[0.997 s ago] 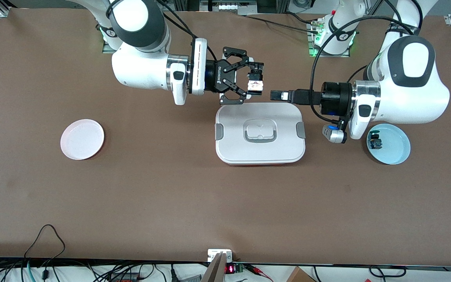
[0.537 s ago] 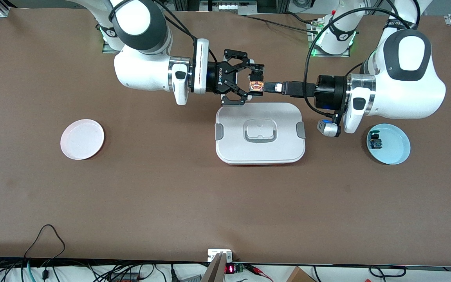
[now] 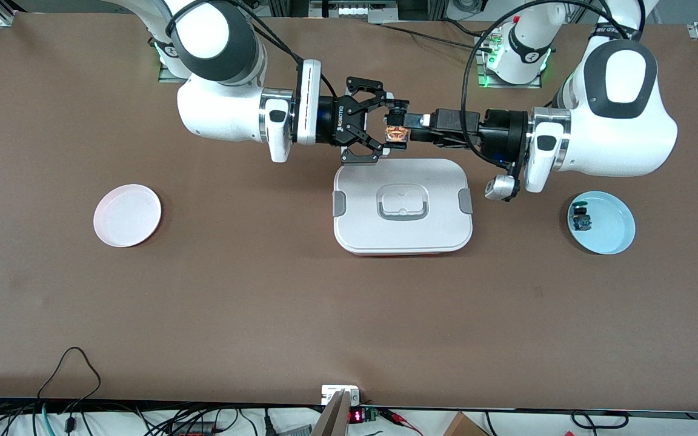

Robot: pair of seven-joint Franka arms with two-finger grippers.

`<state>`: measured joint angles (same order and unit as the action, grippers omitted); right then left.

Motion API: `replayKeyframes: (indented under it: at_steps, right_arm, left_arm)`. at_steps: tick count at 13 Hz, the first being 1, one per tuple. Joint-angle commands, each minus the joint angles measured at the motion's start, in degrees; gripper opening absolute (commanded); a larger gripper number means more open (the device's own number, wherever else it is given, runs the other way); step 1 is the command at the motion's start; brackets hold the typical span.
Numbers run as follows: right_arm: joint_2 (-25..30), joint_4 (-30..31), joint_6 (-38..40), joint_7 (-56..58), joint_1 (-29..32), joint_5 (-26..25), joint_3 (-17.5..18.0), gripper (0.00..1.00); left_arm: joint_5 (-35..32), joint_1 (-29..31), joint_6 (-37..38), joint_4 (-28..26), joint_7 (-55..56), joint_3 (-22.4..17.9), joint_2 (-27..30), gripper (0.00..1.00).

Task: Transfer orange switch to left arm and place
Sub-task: 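Carry the switch above the box while the left gripper approaches it, then close the left gripper on the switch while the right gripper holds it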

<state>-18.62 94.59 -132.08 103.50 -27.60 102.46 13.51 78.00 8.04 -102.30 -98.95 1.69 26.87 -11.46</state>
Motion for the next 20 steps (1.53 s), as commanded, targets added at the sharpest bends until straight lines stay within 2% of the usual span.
replayKeyframes:
  at_steps: [1, 4, 5, 6, 9, 10, 12, 16, 17, 18, 19, 20]
  right_arm:
    - [-0.63, -0.99, 0.24, 1.62, -0.35, 1.43, -0.24, 0.10]
    - [-0.63, -0.90, 0.07, 1.62, -0.35, 1.52, -0.24, 0.10]
    - [-0.63, -0.90, -0.02, 1.62, -0.44, 1.52, -0.24, 0.10]
    - [-0.63, -0.90, -0.02, 1.62, -0.35, 1.52, -0.24, 0.10]
    - [-0.63, -0.90, -0.02, 1.44, -0.35, 1.60, -0.24, 0.10]
    - [-0.63, -0.90, -0.02, 1.44, -0.35, 1.60, -0.24, 0.10]
    - [-0.63, -0.90, -0.02, 1.44, -0.35, 1.60, -0.24, 0.10]
    - [-0.63, -0.90, -0.11, 1.53, -0.35, 1.60, -0.24, 0.12]
    - [-0.72, -0.90, -0.20, 1.35, -0.44, 1.60, -0.24, 0.13]
    - [-0.63, -0.90, -0.20, 0.66, -0.44, 1.78, -0.24, 0.22]
    - [-0.63, -0.90, -0.20, 0.56, -0.44, 2.82, -0.24, 0.32]
    - [-0.63, -0.82, -0.11, 0.65, -0.44, 5.62, -0.24, 0.48]
  left_arm:
    - [0.14, 0.49, -0.18, -2.82, -1.60, 1.16, 3.02, 1.00]
    - [0.23, 0.49, -0.45, -2.91, -1.69, 1.17, 2.67, 0.93]
    - [0.23, 0.49, -0.54, -2.91, -1.69, 1.17, 2.67, 0.87]
    - [0.23, 0.49, -0.54, -2.91, -2.30, 1.17, 2.50, 0.74]
    - [0.23, 0.40, -0.80, -2.91, -3.18, 1.34, 1.88, 0.70]
    - [0.23, 0.40, -0.89, -2.91, -3.27, 1.34, 1.88, 0.64]
    - [0.23, 0.40, -0.89, -2.91, -3.97, 1.34, 1.79, 0.43]
    - [0.23, 0.40, -0.80, -2.91, -4.06, 1.34, 1.71, 0.37]
    - [0.23, 0.48, -0.71, -2.91, -4.06, 1.34, 1.62, 0.30]
    - [0.23, 0.49, -0.63, -2.83, -4.06, 1.34, 1.62, 0.19]
    - [0.23, 0.49, -0.36, -2.82, -4.06, 1.34, 1.36, 0.00]
    - [0.23, 0.49, -0.36, -2.82, -4.06, 1.34, 1.27, 0.00]
